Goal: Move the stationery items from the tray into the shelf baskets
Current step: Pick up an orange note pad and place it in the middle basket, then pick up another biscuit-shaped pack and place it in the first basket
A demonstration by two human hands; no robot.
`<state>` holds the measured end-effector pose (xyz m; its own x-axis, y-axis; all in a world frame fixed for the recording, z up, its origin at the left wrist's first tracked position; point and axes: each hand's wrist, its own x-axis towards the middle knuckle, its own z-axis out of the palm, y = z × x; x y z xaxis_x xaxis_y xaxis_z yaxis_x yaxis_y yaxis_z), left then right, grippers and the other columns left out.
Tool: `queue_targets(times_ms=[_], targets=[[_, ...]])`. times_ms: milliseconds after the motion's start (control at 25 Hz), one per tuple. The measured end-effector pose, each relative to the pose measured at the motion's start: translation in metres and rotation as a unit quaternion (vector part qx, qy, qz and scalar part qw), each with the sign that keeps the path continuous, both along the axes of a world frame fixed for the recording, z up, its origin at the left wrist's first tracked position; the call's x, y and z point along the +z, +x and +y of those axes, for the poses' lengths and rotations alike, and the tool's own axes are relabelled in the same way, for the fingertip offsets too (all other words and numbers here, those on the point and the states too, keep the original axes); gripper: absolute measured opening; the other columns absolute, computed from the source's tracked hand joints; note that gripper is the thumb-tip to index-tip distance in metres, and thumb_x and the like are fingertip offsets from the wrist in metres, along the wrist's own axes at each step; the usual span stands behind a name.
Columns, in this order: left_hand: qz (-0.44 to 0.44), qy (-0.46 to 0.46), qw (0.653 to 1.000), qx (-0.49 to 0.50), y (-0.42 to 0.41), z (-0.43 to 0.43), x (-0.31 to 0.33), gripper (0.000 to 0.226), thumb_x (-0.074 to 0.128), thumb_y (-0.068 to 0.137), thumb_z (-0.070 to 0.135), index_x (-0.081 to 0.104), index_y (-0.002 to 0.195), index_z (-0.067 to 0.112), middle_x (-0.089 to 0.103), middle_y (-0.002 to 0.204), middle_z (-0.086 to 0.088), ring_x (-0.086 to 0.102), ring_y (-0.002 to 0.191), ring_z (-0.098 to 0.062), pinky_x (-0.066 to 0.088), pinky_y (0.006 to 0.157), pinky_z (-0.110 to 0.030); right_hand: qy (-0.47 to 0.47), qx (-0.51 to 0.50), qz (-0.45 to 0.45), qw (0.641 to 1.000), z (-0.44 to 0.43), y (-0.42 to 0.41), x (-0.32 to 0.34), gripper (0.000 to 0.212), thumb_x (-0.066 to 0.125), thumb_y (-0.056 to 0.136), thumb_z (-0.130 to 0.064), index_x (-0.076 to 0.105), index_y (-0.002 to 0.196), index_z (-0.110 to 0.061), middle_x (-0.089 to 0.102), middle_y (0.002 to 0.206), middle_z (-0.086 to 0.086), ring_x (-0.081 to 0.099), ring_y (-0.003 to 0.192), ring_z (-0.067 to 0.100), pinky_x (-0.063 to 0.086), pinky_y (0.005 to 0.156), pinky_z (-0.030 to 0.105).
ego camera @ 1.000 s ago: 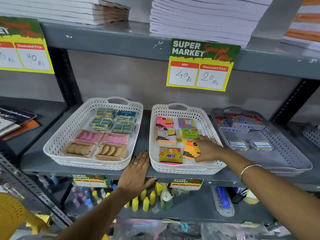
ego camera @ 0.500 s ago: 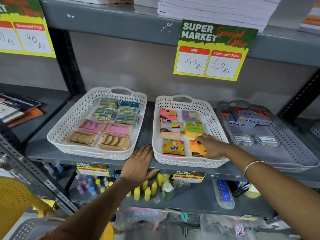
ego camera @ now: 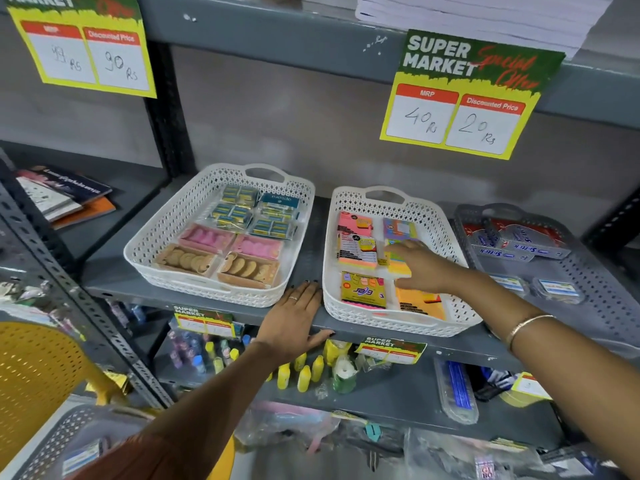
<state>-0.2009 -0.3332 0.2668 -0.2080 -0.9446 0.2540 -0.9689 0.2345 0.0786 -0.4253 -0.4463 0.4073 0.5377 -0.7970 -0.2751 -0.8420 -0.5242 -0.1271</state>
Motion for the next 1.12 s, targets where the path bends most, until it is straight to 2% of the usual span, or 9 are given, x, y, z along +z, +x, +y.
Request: queue_targets(times_ms=[120,240,400,520,640,760,880,1000,1120], targets=[[0.042,-0.009,0.999,-0.015,-0.002,0.004,0.005,0.076,0.040,0.089,0.059,0.032,0.143,0.006,0.034,0.148,-0.012,0.027,0.136,-0.025,0.008,0.112,-0.032,-0.087,0.085,-0.099,0.988,0.026,0.054,0.032,0.055,0.060,0.083,-0.016,0.041,0.135,-0.018,0.043,0.139,0.009,0.031,0.134,0.027,0.031,0.108,0.039],[0.118,-0.059,0.991,-0.020,0.004,0.032,-0.004,0.064,0.046,0.089,0.044,0.043,0.134,-0.001,0.042,0.140,-0.020,0.033,0.132,-0.031,0.017,0.112,-0.036,-0.126,0.174,-0.207,0.954,0.064,0.115,0.055,0.046,0.059,0.082,-0.013,0.050,0.127,-0.018,0.053,0.127,0.006,0.042,0.122,0.024,0.037,0.099,0.035],[0.158,-0.043,0.977,0.135,0.044,0.125,-0.070,0.065,0.049,0.089,0.039,0.031,0.141,0.005,0.028,0.150,-0.014,0.018,0.140,-0.029,0.016,0.111,-0.042,-0.089,0.286,-0.247,0.922,0.112,0.202,0.034,0.045,0.050,0.078,-0.024,0.054,0.122,-0.017,0.057,0.125,0.006,0.045,0.120,0.026,0.042,0.095,0.037],[0.158,0.024,0.950,0.270,0.092,0.212,-0.121,0.066,0.045,0.089,0.044,0.028,0.142,0.007,0.025,0.151,-0.011,0.011,0.141,-0.024,0.014,0.111,-0.042,-0.017,0.352,-0.226,0.908,0.147,0.273,-0.025,0.043,0.050,0.077,-0.023,0.056,0.118,-0.012,0.060,0.119,0.011,0.048,0.117,0.028,0.036,0.093,0.033],[0.153,0.107,0.915,0.358,0.127,0.293,-0.160,0.065,0.033,0.094,0.052,0.032,0.139,0.005,0.028,0.150,-0.011,0.018,0.138,-0.027,0.007,0.112,-0.035,0.046,0.399,-0.181,0.898,0.181,0.331,-0.103,0.038,0.058,0.083,-0.017,0.054,0.120,-0.011,0.058,0.117,0.013,0.047,0.116,0.031,0.044,0.094,0.044],[0.160,0.183,0.878,0.411,0.146,0.361,-0.198,0.072,0.016,0.095,0.059,0.037,0.136,0.003,0.038,0.144,-0.017,0.033,0.132,-0.031,0.017,0.105,-0.040,0.107,0.445,-0.106,0.883,0.223,0.380,-0.184,0.044,0.059,0.083,-0.015,0.050,0.124,-0.008,0.053,0.126,0.014,0.043,0.124,0.030,0.040,0.100,0.042],[0.153,0.229,0.847,0.455,0.156,0.413,-0.241,0.079,0.021,0.093,0.063,0.049,0.130,0.000,0.044,0.139,-0.020,0.043,0.126,-0.037,0.023,0.102,-0.044,0.158,0.494,-0.033,0.854,0.268,0.426,-0.263,0.045,0.060,0.083,-0.011,0.048,0.125,-0.005,0.050,0.131,0.015,0.040,0.127,0.029,0.032,0.101,0.038],[0.144,0.240,0.849,0.448,0.157,0.440,-0.271,0.078,0.034,0.089,0.064,0.053,0.128,-0.001,0.044,0.139,-0.021,0.041,0.128,-0.036,0.024,0.103,-0.044,0.176,0.524,-0.015,0.833,0.300,0.460,-0.328,0.045,0.062,0.081,-0.010,0.048,0.122,-0.004,0.050,0.130,0.018,0.042,0.125,0.034,0.039,0.101,0.046],[0.144,0.244,0.858,0.429,0.153,0.454,-0.300,0.084,0.023,0.091,0.066,0.051,0.130,-0.002,0.044,0.139,-0.022,0.040,0.128,-0.036,0.020,0.107,-0.043,0.168,0.558,0.024,0.812,0.322,0.482,-0.383,0.053,0.064,0.080,-0.011,0.043,0.128,-0.005,0.045,0.136,0.018,0.038,0.130,0.034,0.041,0.101,0.048]])
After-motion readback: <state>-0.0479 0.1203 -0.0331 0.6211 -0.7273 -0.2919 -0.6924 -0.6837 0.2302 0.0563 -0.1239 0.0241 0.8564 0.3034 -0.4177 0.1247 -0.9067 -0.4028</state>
